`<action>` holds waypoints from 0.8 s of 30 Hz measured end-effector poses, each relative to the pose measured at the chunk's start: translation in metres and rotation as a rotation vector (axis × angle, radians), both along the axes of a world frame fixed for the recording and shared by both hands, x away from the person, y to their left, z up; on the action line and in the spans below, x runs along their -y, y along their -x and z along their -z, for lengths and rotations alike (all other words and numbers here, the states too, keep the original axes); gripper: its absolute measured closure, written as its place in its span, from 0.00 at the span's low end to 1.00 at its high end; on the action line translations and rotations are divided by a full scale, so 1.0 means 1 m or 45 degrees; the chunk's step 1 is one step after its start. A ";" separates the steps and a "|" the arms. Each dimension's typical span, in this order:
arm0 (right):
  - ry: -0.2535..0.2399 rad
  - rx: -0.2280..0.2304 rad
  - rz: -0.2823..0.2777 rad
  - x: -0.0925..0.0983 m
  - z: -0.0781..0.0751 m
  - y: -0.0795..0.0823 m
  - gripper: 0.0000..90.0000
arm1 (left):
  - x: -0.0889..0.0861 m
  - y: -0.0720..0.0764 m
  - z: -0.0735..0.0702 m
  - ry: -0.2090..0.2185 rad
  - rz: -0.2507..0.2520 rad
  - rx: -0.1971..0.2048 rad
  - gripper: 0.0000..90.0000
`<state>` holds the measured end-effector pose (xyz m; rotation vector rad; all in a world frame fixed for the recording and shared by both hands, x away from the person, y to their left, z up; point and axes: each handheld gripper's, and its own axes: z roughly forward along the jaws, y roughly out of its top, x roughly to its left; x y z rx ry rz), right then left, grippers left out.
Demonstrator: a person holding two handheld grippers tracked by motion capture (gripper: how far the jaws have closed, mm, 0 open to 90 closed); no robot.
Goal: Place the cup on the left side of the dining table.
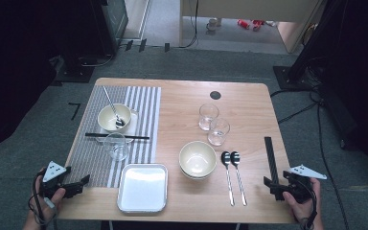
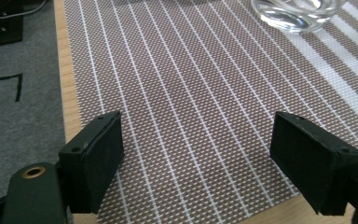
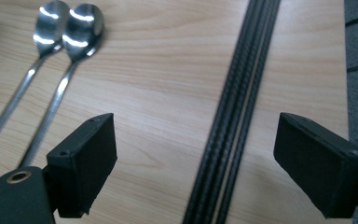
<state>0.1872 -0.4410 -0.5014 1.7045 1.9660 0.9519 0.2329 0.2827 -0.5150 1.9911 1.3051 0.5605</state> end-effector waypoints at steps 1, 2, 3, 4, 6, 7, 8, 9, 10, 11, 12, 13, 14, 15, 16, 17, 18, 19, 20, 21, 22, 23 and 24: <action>-0.002 0.000 0.010 0.002 0.002 0.001 0.15 | 0.001 0.000 0.000 -0.022 -0.005 0.000 0.20; -0.005 -0.004 0.018 0.004 0.005 0.001 0.15 | 0.001 0.000 0.001 -0.033 -0.005 -0.001 0.20; -0.006 -0.009 0.028 0.006 0.008 0.001 0.15 | 0.001 0.000 0.001 -0.033 -0.005 -0.001 0.20; -0.004 -0.014 0.037 0.007 0.011 0.002 0.15 | 0.002 0.000 0.001 -0.036 0.000 -0.001 0.20; 0.000 -0.016 0.056 0.008 0.016 0.002 0.15 | 0.002 0.000 0.001 -0.031 -0.003 -0.003 0.20; -0.003 -0.008 0.061 0.008 0.016 0.003 0.15 | 0.002 0.001 0.001 -0.027 -0.004 0.001 0.20; -0.009 -0.004 0.061 0.008 0.016 0.003 0.15 | 0.002 0.001 0.001 -0.025 -0.002 0.002 0.20; -0.009 -0.004 0.061 0.008 0.016 0.003 0.15 | 0.002 0.001 0.001 -0.025 -0.002 0.002 0.20; -0.007 0.000 0.064 0.009 0.017 0.003 0.15 | 0.002 0.002 0.002 -0.020 -0.002 0.009 0.20; 0.000 0.005 0.070 0.008 0.017 0.003 0.15 | 0.002 0.002 0.002 -0.019 -0.002 0.011 0.20; 0.007 0.009 0.068 0.008 0.017 0.003 0.15 | 0.002 0.002 0.002 -0.019 -0.002 0.011 0.19; 0.020 0.010 0.072 0.006 0.018 0.004 0.15 | 0.002 0.002 0.002 -0.019 -0.002 0.010 0.19; 0.029 0.012 0.073 0.005 0.018 0.004 0.15 | 0.002 0.002 0.003 -0.018 -0.002 0.010 0.19; 0.043 0.018 0.073 0.004 0.018 0.004 0.15 | 0.002 0.002 0.003 -0.018 -0.002 0.010 0.19; 0.055 0.019 0.077 0.003 0.019 0.005 0.15 | 0.002 0.002 0.003 -0.018 -0.002 0.011 0.19; 0.071 0.023 0.075 0.002 0.019 0.005 0.14 | 0.002 0.002 0.003 -0.019 -0.002 0.011 0.19; 0.084 0.027 0.079 0.001 0.020 0.006 0.14 | 0.002 0.002 0.003 -0.019 -0.002 0.011 0.19; 0.100 0.031 0.077 -0.001 0.020 0.006 0.14 | 0.002 0.002 0.003 -0.019 -0.002 0.011 0.19; 0.119 0.033 0.079 -0.002 0.021 0.006 0.14 | 0.002 0.002 0.003 -0.019 -0.002 0.011 0.19; 0.141 0.036 0.077 -0.004 0.021 0.006 0.14 | 0.002 0.002 0.003 -0.019 -0.002 0.011 0.19; 0.152 0.034 0.081 -0.005 0.022 0.006 0.13 | 0.002 0.002 0.003 -0.018 -0.003 0.011 0.19; 0.153 0.034 0.082 -0.006 0.022 0.006 0.13 | 0.002 0.002 0.003 -0.019 -0.002 0.011 0.19; 0.153 0.032 0.081 -0.005 0.022 0.006 0.13 | 0.002 0.002 0.003 -0.018 -0.002 0.011 0.19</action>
